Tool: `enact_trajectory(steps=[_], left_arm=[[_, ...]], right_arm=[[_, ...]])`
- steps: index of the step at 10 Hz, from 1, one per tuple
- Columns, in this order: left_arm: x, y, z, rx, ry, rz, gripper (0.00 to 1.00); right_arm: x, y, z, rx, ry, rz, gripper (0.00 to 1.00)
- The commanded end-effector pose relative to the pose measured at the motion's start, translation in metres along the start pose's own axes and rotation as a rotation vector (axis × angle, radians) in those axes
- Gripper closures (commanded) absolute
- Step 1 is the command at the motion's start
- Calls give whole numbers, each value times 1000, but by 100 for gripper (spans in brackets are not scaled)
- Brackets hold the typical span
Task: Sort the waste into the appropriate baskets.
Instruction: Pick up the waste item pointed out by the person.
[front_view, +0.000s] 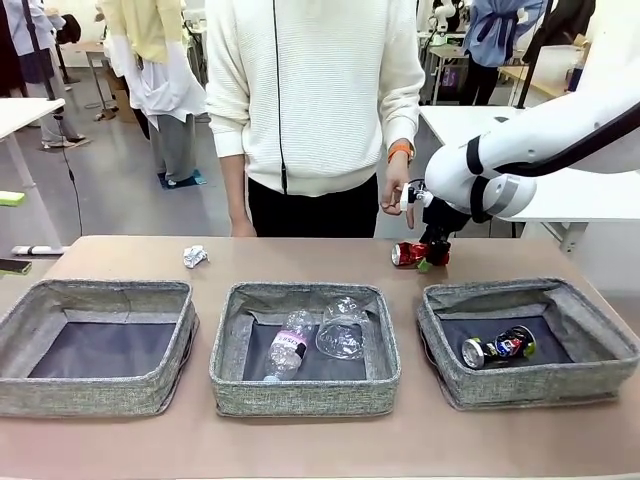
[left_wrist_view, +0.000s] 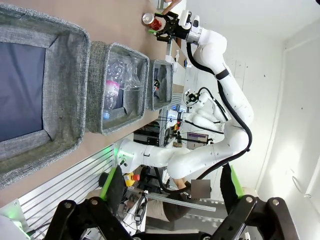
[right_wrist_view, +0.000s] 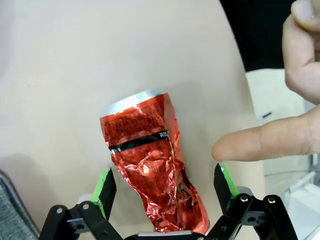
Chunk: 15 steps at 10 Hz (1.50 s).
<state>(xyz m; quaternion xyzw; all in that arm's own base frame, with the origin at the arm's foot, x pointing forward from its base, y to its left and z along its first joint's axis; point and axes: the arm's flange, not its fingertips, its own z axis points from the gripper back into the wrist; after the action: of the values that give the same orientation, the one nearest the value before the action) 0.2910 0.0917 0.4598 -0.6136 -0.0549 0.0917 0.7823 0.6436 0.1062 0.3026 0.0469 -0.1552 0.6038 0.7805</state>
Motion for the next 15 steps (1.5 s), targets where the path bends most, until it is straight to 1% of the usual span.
enact_trajectory(steps=[1,2,3,5,6,7,10,12,13,15], left_arm=[[0,-2,1,-13,-7,-19,0],[0,-2,1,-13,-7,-19,0],[0,-2,1,-13,-7,-19,0],[0,-2,1,-13,-7,-19,0],[0,-2,1,-13,-7,-19,0],[0,-2,1,-13,-7,-19,0],[0,-2,1,-13,-7,-19,0],[0,-2,1,-13,-7,-19,0],[0,-2,1,-13,-7,-19,0],[0,-2,1,-13,-7,-19,0]], right_arm=[[5,-4,2,-28,41,-30,56],[5,-3,3,-24,16,-47,56],[2,-4,4,-21,17,-66,100],[0,-3,6,-16,-2,-74,100],[-4,-6,4,27,29,-139,83],[-4,-6,4,30,32,-139,100],[-6,-6,5,45,40,-142,100],[-9,-6,6,80,60,-175,100],[-12,-4,16,113,48,-269,100],[-44,7,86,46,-26,-599,100]])
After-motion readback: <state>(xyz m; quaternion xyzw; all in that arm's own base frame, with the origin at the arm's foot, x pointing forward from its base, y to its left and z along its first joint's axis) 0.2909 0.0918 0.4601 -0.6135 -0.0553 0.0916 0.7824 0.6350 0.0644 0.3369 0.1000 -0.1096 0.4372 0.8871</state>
